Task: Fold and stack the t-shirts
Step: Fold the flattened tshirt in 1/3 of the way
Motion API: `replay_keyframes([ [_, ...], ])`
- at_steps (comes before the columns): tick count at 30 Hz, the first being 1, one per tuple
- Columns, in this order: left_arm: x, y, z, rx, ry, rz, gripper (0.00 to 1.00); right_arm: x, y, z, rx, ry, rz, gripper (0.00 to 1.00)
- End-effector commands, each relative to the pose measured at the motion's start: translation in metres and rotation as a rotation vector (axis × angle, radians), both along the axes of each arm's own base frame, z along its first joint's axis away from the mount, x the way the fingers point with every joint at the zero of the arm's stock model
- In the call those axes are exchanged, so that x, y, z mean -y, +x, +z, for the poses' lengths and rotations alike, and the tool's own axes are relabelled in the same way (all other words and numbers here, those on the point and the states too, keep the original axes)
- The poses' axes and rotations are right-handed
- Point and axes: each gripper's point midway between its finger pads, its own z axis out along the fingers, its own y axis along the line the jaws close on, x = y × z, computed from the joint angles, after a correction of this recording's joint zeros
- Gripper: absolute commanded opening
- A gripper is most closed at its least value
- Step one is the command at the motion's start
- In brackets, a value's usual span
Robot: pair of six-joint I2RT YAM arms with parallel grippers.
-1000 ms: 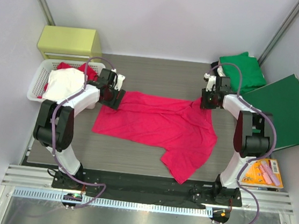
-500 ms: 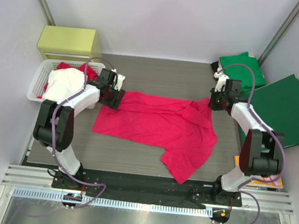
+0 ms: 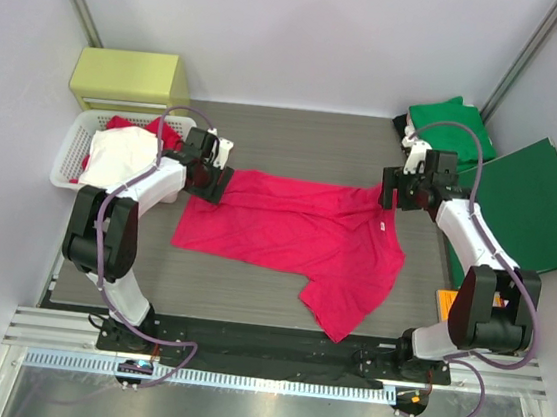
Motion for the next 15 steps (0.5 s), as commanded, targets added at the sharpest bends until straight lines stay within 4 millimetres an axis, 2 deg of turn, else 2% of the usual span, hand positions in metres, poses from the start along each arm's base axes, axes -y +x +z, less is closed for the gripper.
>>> replay_keyframes([
  [1,-0.004,0.006,0.009,0.047,0.018,-0.016,0.67,-0.005,-0.006,0.033,0.073,0.026,0.013,0.76],
  [3,-0.003,0.008,0.008,0.046,0.013,-0.012,0.67,-0.013,-0.008,0.034,0.065,0.066,0.04,0.65],
  [5,-0.001,0.009,0.005,0.037,0.004,-0.006,0.67,-0.019,-0.01,0.022,0.017,0.098,0.037,0.57],
  [10,0.0,0.009,0.003,0.031,0.003,-0.005,0.66,-0.027,-0.008,-0.027,-0.106,0.116,0.044,0.49],
  [15,-0.005,0.007,0.003,0.035,0.032,-0.009,0.67,-0.033,-0.008,-0.051,-0.163,0.12,0.061,0.47],
])
